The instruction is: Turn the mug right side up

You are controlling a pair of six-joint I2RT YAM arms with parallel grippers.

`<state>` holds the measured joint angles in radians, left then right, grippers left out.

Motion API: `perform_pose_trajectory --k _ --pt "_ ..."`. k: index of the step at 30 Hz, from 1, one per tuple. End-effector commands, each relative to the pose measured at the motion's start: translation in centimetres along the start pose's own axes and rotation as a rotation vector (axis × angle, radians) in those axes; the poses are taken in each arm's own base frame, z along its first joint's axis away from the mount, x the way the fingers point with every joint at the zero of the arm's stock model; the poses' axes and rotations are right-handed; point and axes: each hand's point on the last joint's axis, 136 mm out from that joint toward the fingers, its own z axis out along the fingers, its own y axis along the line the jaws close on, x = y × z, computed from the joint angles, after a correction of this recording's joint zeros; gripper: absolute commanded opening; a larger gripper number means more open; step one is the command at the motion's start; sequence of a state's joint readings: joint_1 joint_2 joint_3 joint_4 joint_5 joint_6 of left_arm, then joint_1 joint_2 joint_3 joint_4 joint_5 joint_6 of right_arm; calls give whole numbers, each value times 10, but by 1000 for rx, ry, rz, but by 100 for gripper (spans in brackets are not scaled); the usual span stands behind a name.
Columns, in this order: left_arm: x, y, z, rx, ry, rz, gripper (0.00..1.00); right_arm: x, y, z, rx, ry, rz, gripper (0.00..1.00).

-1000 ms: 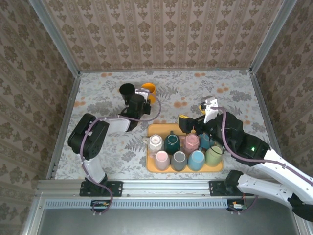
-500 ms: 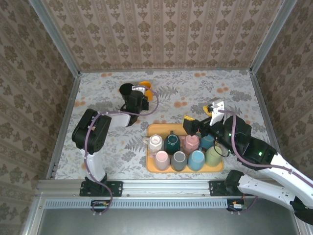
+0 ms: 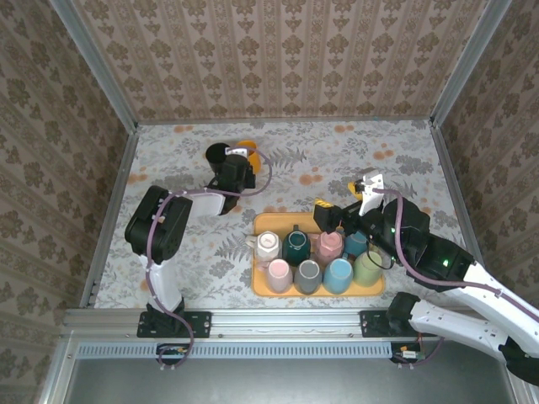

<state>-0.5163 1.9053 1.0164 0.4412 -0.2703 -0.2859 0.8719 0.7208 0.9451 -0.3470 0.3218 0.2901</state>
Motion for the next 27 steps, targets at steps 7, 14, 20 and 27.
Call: perform_pose_trajectory --k 7,14,20,27 --pt "-2 8 -16 -69 -39 -3 15 -2 -7 -4 29 6 -53 100" --pt "1 13 -16 -99 -11 -11 30 -11 -9 -13 29 -11 -52 100" --pt "6 20 -17 -123 7 -34 38 -7 -11 -16 28 -7 -35 100" --pt "-15 -2 -30 -20 -33 -11 45 -2 -11 -15 34 34 -57 100"
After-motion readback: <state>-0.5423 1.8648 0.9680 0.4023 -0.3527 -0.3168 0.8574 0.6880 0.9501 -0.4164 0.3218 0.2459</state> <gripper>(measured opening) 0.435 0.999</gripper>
